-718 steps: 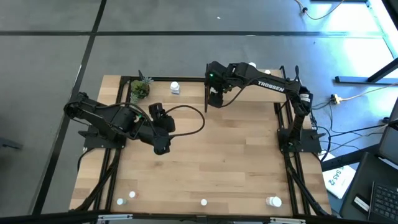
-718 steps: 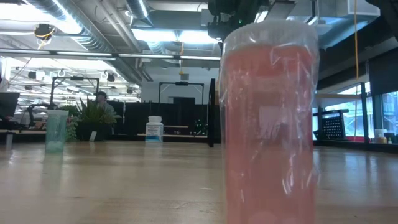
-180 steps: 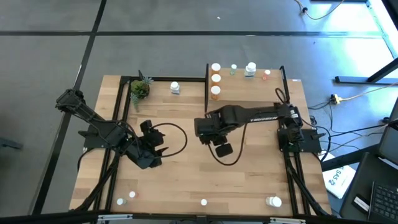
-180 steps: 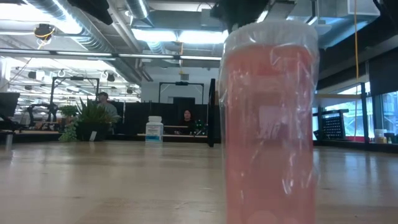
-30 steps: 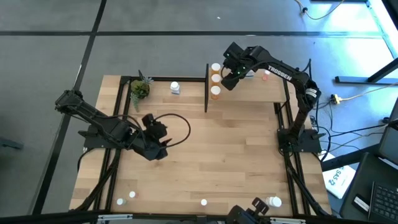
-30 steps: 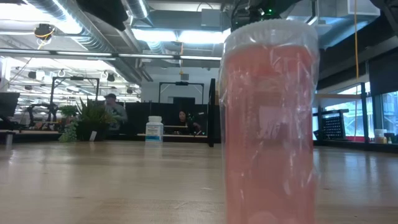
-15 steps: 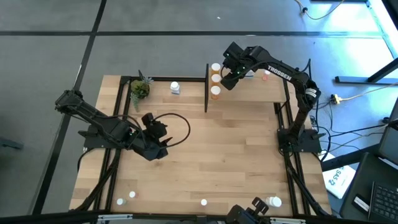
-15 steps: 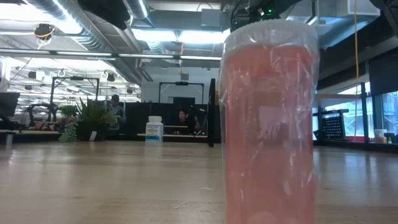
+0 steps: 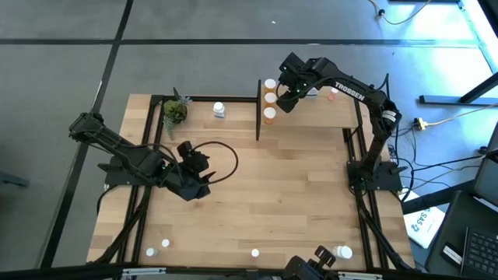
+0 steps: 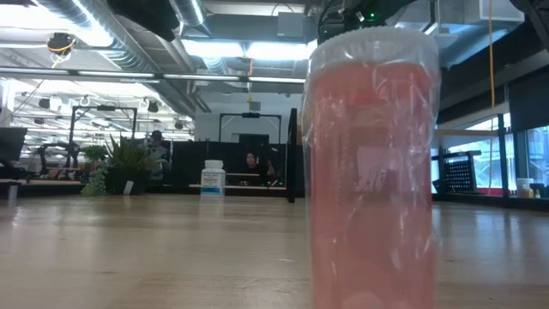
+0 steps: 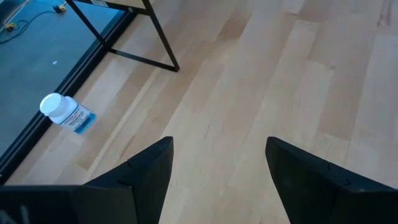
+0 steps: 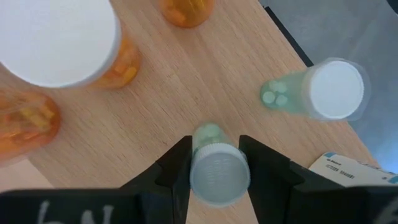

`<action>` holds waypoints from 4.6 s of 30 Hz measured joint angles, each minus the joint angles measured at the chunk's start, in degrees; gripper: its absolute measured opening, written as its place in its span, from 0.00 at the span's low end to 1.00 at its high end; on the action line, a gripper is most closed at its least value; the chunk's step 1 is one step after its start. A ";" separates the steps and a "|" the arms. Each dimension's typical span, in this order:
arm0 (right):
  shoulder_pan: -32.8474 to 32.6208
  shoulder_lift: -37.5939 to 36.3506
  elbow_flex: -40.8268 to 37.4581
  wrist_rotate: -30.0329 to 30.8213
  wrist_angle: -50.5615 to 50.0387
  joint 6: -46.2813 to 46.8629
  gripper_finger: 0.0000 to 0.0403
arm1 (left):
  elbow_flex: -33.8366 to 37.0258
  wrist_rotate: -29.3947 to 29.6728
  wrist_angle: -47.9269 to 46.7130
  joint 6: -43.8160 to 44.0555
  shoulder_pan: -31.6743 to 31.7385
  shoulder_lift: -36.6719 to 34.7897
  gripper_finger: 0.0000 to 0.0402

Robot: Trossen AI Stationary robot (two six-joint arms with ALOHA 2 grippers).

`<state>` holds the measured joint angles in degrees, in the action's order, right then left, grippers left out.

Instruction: Pick and place medicine bottles onto shelf by color

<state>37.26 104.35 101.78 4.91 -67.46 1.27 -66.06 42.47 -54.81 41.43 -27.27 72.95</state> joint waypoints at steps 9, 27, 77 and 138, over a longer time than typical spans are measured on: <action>0.00 0.00 0.00 0.00 -0.04 0.30 0.33 | 0.00 -0.16 0.00 0.00 0.00 0.00 0.62; 0.00 0.00 0.00 -0.02 -0.04 0.00 0.32 | 0.00 -0.21 -0.01 -1.11 -0.02 0.00 0.62; -10.82 -2.29 22.65 2.21 -18.23 -3.80 0.46 | 0.00 -1.93 -0.18 1.19 -0.21 0.00 0.62; -54.01 -18.44 -9.51 0.00 14.01 -9.32 0.46 | 0.02 -38.74 0.04 30.53 -33.87 17.84 0.62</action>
<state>-16.75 85.91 92.27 4.91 -53.45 -8.05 -66.04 3.73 -54.76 71.96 -61.13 90.79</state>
